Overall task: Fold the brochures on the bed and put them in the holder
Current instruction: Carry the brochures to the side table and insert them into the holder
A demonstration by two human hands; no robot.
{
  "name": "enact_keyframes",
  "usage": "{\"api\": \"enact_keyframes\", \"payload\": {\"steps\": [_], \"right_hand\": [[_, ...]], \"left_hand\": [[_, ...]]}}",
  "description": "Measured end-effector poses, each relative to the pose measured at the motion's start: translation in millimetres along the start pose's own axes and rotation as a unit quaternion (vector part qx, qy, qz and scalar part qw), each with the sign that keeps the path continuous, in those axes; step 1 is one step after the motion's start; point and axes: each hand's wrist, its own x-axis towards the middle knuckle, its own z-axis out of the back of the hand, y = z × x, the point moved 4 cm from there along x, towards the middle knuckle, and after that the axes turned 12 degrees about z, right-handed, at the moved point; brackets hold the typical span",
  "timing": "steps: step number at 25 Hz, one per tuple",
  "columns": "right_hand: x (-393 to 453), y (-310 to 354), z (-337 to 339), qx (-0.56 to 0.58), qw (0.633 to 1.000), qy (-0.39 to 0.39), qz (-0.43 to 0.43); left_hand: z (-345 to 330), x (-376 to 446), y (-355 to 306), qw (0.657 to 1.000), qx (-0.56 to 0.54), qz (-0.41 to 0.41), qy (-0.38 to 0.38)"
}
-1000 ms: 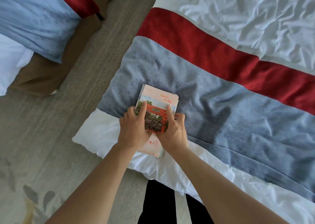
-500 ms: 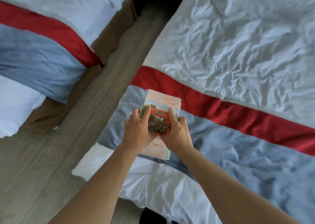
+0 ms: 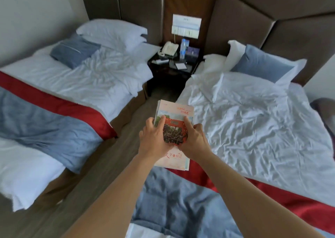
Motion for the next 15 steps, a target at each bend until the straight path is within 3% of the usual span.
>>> {"api": "enact_keyframes", "payload": {"steps": [9, 15], "right_hand": [[7.5, 9.9, 77.7, -0.017, 0.998, -0.06, -0.006], [-68.9, -65.1, 176.2, -0.036, 0.984, -0.122, -0.123]], "left_hand": [[50.5, 12.2, -63.1, 0.998, -0.021, -0.055, -0.025], [19.2, -22.7, -200.9, 0.985, -0.041, -0.165, 0.035]]}}
